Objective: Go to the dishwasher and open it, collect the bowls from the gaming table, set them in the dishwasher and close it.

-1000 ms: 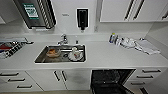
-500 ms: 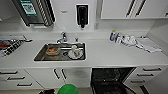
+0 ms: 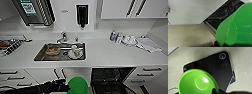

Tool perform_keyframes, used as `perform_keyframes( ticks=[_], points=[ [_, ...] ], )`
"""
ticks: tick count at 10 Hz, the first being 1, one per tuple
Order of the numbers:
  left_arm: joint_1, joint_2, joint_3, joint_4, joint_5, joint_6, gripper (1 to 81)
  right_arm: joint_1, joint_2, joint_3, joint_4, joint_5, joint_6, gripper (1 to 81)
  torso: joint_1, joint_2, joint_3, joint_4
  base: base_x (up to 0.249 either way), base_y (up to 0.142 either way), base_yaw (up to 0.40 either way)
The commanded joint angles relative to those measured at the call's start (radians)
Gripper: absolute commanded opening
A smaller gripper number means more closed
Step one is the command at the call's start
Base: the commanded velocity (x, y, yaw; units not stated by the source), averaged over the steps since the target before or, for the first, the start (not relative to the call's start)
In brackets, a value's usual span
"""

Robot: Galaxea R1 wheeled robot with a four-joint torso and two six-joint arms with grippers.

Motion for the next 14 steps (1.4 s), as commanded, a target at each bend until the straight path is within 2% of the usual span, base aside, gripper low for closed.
perform_keyframes(
  ticks=[1,2,7,9,10,14],
  points=[
    [-0.173,0.076,-0.003,-0.023,0.075,-0.039,1.0,0.035,-0.019,0.010,0.000,-0.058,-0.003,1.0,0.000,0.000,0.000,0.000,0.000,0.000,0.000],
    [-0.183,0.116,-0.023,-0.021,0.080,-0.047,1.0,0.035,-0.016,0.010,0.000,-0.058,-0.003,1.0,0.000,0.000,0.000,0.000,0.000,0.000,0.000],
    [-0.217,0.282,-0.152,-0.020,0.107,-0.048,1.0,0.035,-0.007,0.007,-0.001,-0.058,-0.009,1.0,0.001,0.001,-0.001,0.000,0.000,0.000,0.000],
    [-0.234,0.356,-0.223,-0.014,0.155,-0.048,1.0,0.035,-0.003,0.006,-0.001,-0.058,-0.010,1.0,0.001,0.001,-0.001,0.000,0.000,0.000,0.000],
    [-0.236,0.391,-0.247,-0.009,0.156,-0.048,1.0,0.034,-0.001,0.006,-0.001,-0.058,-0.010,1.0,0.001,0.001,-0.001,0.000,0.000,0.000,0.000],
    [-0.237,0.475,-0.310,0.003,0.181,-0.047,1.0,0.035,0.011,0.004,-0.003,-0.058,-0.013,1.0,0.001,0.001,-0.001,0.000,0.000,0.000,0.000]
  ],
)
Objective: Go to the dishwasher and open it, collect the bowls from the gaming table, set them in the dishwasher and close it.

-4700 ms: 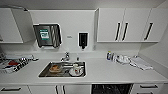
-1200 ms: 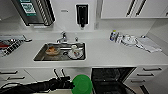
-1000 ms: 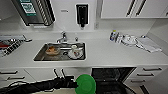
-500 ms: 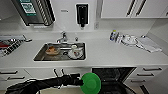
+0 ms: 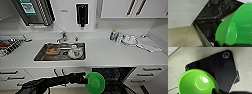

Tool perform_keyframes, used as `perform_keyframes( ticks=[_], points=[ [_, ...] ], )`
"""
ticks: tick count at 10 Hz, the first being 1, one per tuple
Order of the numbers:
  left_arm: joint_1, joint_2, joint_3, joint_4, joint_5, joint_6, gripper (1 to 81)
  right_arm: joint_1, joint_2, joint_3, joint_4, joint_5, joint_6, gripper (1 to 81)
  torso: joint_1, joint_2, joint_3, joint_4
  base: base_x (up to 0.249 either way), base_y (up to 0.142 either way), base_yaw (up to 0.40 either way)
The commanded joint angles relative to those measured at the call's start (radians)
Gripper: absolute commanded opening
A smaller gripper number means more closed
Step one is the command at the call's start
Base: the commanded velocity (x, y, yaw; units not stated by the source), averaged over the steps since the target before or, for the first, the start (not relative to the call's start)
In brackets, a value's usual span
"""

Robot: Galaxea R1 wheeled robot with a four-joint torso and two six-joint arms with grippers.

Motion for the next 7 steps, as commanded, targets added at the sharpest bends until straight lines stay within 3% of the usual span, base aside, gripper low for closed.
perform_keyframes(
  ticks=[1,3,7],
  points=[
    [-0.144,0.033,0.005,0.018,0.036,0.000,1.0,0.034,-0.019,0.011,-0.001,-0.062,-0.005,1.0,0.000,0.000,0.000,0.000,0.000,0.000,0.000],
    [-0.147,0.060,-0.010,0.022,0.050,0.000,1.0,0.035,-0.017,0.011,-0.001,-0.062,-0.005,1.0,0.000,0.000,-0.020,0.000,0.000,0.000,0.000],
    [-0.153,0.089,-0.020,0.036,0.070,0.000,1.0,0.035,-0.017,0.009,-0.001,-0.062,-0.005,1.0,0.001,0.001,-0.014,0.000,0.000,0.000,0.000]
  ],
)
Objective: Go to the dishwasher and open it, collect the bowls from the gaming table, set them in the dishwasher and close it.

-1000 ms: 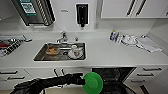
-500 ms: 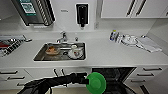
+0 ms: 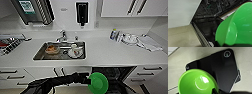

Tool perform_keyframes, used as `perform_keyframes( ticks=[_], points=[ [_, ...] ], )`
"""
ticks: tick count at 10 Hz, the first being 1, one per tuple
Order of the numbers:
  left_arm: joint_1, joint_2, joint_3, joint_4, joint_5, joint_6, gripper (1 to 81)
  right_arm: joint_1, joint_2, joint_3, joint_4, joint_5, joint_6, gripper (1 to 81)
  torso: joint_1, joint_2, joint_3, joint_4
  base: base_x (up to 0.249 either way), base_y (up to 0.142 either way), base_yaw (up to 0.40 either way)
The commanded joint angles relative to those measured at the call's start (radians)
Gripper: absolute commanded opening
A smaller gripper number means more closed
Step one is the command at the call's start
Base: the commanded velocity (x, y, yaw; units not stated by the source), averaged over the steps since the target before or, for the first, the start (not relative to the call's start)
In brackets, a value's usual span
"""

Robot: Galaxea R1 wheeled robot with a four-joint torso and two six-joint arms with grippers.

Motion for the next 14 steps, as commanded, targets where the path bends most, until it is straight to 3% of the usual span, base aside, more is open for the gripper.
perform_keyframes(
  ticks=[1,8,14],
  points=[
    [-0.145,0.015,0.024,0.007,0.028,0.000,1.0,0.032,-0.022,0.011,0.000,-0.063,-0.003,1.0,0.000,0.000,0.000,0.000,0.000,0.000,0.000],
    [-0.145,0.015,0.024,0.008,0.028,0.000,1.0,0.032,-0.018,0.008,-0.002,-0.061,-0.005,1.0,0.000,0.000,0.000,0.000,0.000,0.000,0.000],
    [-0.139,0.019,0.008,0.014,0.026,0.000,1.0,0.030,-0.015,0.008,-0.002,-0.059,-0.005,1.0,-0.001,0.001,-0.001,0.000,0.098,0.000,0.000]
  ],
)
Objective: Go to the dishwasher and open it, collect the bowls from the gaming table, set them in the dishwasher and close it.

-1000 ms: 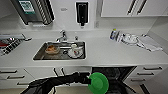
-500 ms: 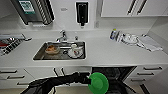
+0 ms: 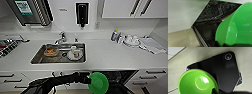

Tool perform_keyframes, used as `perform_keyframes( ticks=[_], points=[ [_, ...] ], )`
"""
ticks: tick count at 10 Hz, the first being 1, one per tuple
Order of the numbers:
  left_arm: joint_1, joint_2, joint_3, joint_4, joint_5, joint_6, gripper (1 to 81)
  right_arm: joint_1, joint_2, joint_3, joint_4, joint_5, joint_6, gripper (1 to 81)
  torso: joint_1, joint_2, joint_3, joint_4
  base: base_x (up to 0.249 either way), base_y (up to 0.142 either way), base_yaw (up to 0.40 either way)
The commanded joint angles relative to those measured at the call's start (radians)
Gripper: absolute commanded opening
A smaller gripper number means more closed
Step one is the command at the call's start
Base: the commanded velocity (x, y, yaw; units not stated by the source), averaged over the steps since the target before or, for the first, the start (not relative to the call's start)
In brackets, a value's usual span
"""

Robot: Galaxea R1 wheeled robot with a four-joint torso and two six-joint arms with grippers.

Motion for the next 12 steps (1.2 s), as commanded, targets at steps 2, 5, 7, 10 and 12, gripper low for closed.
perform_keyframes(
  ticks=[2,5,7,10,12],
  points=[
    [-0.138,0.015,0.006,-0.001,0.017,0.000,1.0,0.018,-0.019,0.009,-0.001,-0.068,-0.004,1.0,0.000,0.000,0.000,0.000,0.000,0.000,0.000],
    [-0.141,0.073,-0.062,-0.001,-0.014,0.001,1.0,0.021,-0.016,0.009,0.001,-0.069,-0.004,1.0,0.001,0.001,0.000,0.000,0.000,0.000,0.000],
    [-0.141,0.135,-0.131,-0.001,-0.017,0.011,1.0,0.021,-0.014,0.009,-0.001,-0.069,-0.004,1.0,0.001,0.001,0.000,0.000,0.000,0.000,0.000],
    [-0.143,0.187,-0.151,0.019,-0.018,0.011,1.0,0.021,-0.010,0.009,-0.001,-0.071,-0.004,1.0,0.001,0.001,0.000,0.000,0.000,0.000,0.000],
    [-0.147,0.217,-0.163,0.021,-0.018,0.011,1.0,0.021,-0.008,0.009,-0.001,-0.071,-0.004,1.0,0.001,0.001,-0.027,0.000,0.000,0.000,0.000]
  ],
)
